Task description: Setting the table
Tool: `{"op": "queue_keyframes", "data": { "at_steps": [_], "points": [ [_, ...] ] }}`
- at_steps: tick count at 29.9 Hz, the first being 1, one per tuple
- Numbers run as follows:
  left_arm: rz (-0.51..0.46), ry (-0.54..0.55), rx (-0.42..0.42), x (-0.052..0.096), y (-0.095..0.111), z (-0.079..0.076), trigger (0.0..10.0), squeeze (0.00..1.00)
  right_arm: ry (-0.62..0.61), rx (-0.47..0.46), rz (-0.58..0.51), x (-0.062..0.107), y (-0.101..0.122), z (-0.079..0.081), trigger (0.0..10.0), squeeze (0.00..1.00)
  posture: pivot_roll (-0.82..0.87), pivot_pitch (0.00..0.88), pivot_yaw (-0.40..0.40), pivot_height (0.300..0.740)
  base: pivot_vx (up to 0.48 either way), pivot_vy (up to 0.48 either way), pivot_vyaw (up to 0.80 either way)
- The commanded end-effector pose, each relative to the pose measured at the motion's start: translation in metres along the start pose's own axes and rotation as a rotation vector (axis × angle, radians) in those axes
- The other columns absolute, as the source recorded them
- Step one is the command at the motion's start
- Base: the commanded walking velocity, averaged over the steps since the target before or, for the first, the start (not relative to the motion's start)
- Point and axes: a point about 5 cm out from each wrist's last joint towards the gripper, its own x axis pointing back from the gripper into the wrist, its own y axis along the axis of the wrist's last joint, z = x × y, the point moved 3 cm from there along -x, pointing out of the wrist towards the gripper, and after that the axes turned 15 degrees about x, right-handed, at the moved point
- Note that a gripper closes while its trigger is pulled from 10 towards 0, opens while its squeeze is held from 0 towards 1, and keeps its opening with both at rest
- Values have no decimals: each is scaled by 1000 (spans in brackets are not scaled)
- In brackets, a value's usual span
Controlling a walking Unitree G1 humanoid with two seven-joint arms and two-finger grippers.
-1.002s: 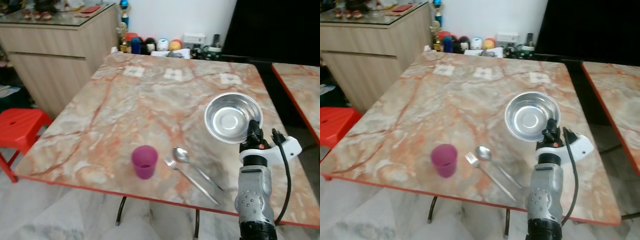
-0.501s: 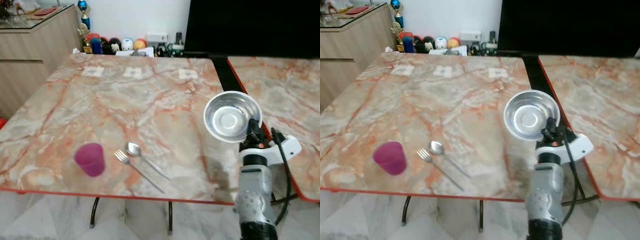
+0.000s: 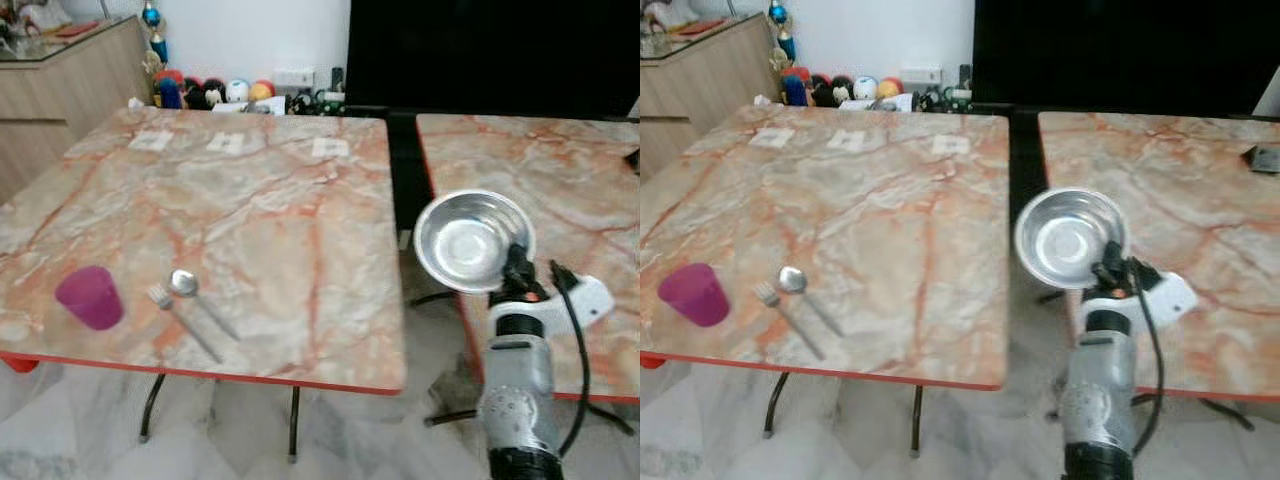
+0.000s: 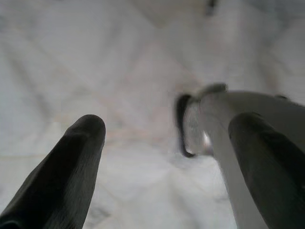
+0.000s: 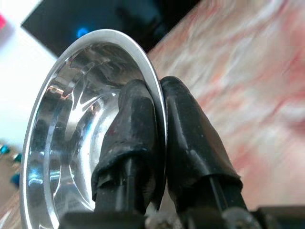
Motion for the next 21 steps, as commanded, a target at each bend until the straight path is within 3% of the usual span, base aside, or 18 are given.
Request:
{"op": "queue_keyframes", "data": {
  "at_steps": [1,21],
  "points": [
    [12,18,-20,1,-2,9,10000,0,21,-17,-16,-2,3,12,10000,0,6,82,-16,740,0,-446,0],
    [-2,7,-26,0,3,5,10000,0,-22,2,-28,-4,7,5,10000,0,2,93,-12,740,0,-446,0]
  ]
}}
